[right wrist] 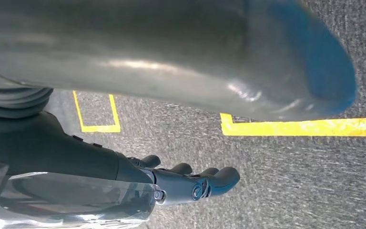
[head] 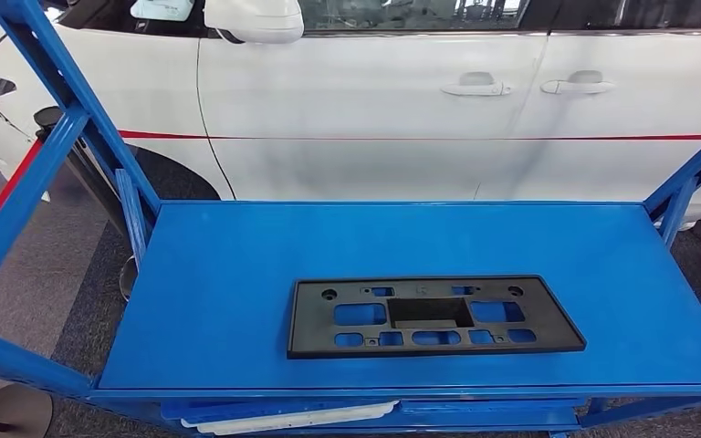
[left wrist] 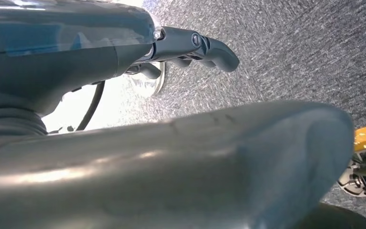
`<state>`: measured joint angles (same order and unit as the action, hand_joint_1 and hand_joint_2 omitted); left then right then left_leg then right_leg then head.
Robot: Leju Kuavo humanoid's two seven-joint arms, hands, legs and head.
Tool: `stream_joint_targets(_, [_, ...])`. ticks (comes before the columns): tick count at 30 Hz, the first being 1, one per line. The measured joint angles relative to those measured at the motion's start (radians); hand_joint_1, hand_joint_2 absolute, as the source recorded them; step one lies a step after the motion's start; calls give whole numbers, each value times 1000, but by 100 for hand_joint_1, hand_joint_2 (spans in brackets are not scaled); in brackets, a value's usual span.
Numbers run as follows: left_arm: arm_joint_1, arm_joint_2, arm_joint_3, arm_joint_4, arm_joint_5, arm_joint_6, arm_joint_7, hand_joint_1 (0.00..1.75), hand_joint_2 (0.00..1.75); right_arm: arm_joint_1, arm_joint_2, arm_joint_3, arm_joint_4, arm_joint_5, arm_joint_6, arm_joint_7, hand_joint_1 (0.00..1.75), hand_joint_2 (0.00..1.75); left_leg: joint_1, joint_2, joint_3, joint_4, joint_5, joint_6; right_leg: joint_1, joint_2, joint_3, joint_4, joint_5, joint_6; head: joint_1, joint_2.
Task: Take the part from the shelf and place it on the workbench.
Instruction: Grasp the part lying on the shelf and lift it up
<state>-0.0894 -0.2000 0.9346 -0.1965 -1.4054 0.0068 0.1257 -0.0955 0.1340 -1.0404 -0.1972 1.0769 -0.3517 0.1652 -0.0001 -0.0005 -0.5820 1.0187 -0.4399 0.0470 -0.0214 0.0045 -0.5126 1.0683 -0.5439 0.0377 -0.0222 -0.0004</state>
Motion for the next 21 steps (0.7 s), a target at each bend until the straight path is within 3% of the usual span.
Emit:
stream_joint_targets(2, [-1, -1, 0, 0, 0, -2, 0, 0, 0, -2, -1, 0, 0, 0, 0, 0, 0, 0, -1, -1, -2, 1, 6, -14, 6, 1, 27, -65, 25, -9, 0, 0])
stream_joint_targets(5, [-1, -2, 0, 0, 1, -5, 0, 0, 0, -5, -1, 0, 0, 1, -1, 0, 0, 0, 1, -2, -8, 0, 13, -37, 8, 0, 16, -75, 40, -31, 0, 0])
stream_joint_targets(7, [-1, -2, 0, 0, 2, -6, 0, 0, 0, -6, -1, -1, 0, 2, -1, 0, 0, 0, 3, -2, -27, 45, -37, -49, 4, -4, 3, -83, 58, -48, 0, 0])
stream_joint_targets(10, [-1, -2, 0, 0, 2, -6, 0, 0, 0, -6, -1, -1, 0, 3, 0, 0, 0, 0, 8, -2, -83, 225, -163, -61, 7, -9, -29, -81, 82, -58, 0, 0])
stream_joint_targets(11, [-1, -2, 0, 0, 2, -6, 0, 0, 0, -5, -1, -1, 0, 3, 0, 0, 0, 0, 9, -2, -86, 264, -175, -63, 9, -9, -41, -79, 89, -57, 0, 0])
stream_joint_targets(12, [-1, -2, 0, 0, 2, -6, 0, 0, 0, -5, -1, -1, 0, 3, 1, 0, 0, 0, 9, -2, -72, 267, -166, -63, 10, -10, -52, -77, 94, -56, 0, 0])
stream_joint_targets(13, [-1, -2, 0, 0, 2, -5, 0, 0, 0, -5, -1, -1, 0, 3, 1, 0, 0, 0, 10, -2, -39, 232, -141, -61, 10, -9, -63, -74, 99, -54, 0, 0])
stream_joint_targets(15, [-3, -2, 0, 0, 2, -4, 0, 0, 0, -6, -1, -1, 0, 3, 0, 0, 0, 0, 8, -2, 61, 91, -97, -53, 11, -9, -78, -67, 107, -48, 0, 0])
stream_joint_targets(17, [-5, -2, 0, 0, 1, -1, -1, 0, 0, -6, -1, -1, 0, 3, -2, -3, 0, 0, 4, -2, 126, -13, -94, -42, 13, -9, -84, -61, 115, -38, 0, 0])
stream_joint_targets(19, [-5, -2, 0, 0, 1, 2, 0, 0, 0, -7, -1, -1, 0, 2, -6, -10, 0, 0, 1, -2, 133, -37, -98, -34, 14, -9, -84, -61, 115, -30, 0, 0])
stream_joint_targets(21, [-4, -2, 0, 0, 1, 4, 0, 0, 0, -8, -2, -2, 0, -2, -13, -19, 0, 0, 1, -2, 130, -42, -94, -29, 15, -8, -84, -63, 106, -37, 0, 0])
